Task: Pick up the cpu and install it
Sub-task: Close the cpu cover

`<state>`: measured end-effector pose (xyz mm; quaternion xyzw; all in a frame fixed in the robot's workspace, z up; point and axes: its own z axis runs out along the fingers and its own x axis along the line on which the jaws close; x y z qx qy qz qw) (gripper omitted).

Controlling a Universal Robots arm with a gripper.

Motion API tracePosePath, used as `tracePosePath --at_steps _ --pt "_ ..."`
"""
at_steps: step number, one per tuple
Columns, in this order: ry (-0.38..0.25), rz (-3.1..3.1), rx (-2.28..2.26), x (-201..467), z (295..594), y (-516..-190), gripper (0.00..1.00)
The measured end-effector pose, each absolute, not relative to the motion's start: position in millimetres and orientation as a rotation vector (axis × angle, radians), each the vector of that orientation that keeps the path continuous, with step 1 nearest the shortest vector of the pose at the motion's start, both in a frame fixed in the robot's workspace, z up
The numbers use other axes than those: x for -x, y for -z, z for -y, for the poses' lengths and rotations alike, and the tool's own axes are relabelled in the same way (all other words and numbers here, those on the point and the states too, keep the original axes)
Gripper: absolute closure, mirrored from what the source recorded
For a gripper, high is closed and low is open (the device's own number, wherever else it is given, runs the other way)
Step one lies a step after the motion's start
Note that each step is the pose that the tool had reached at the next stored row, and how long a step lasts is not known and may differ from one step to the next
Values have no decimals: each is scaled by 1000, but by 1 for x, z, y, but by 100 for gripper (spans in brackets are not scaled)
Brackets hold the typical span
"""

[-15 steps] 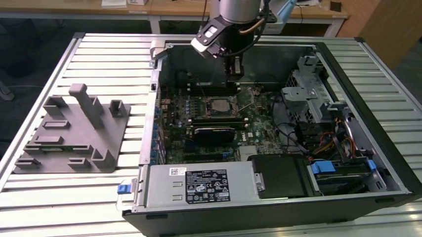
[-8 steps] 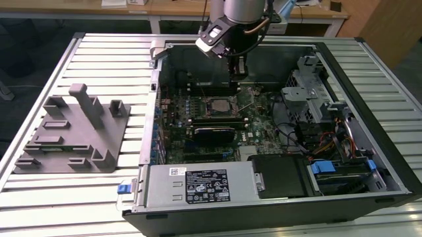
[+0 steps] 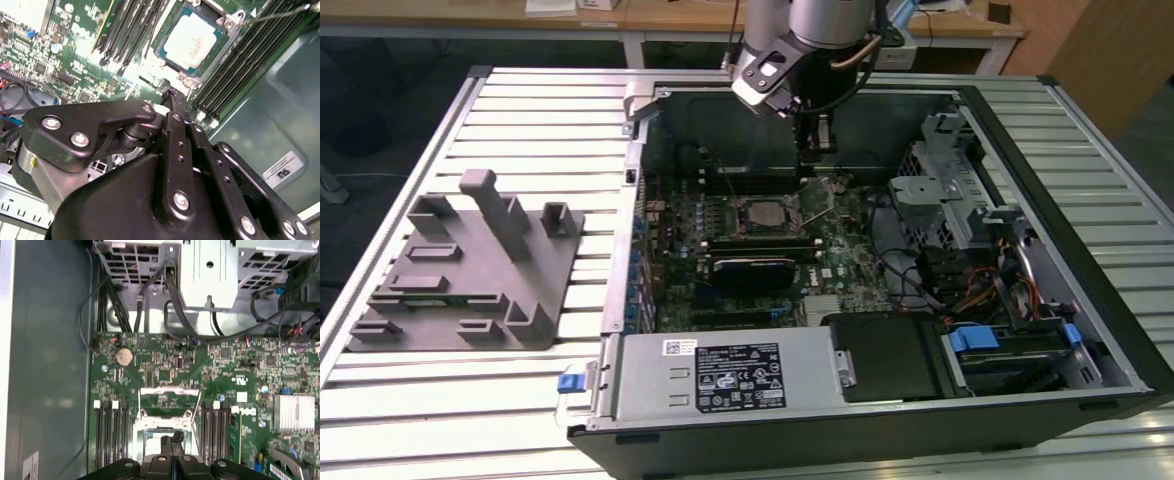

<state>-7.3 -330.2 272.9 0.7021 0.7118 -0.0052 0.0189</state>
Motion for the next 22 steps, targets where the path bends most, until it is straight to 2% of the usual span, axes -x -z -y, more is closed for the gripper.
tracePosePath --at_steps 22 --pt "18 -2210 -2180 -53 328 -264 89"
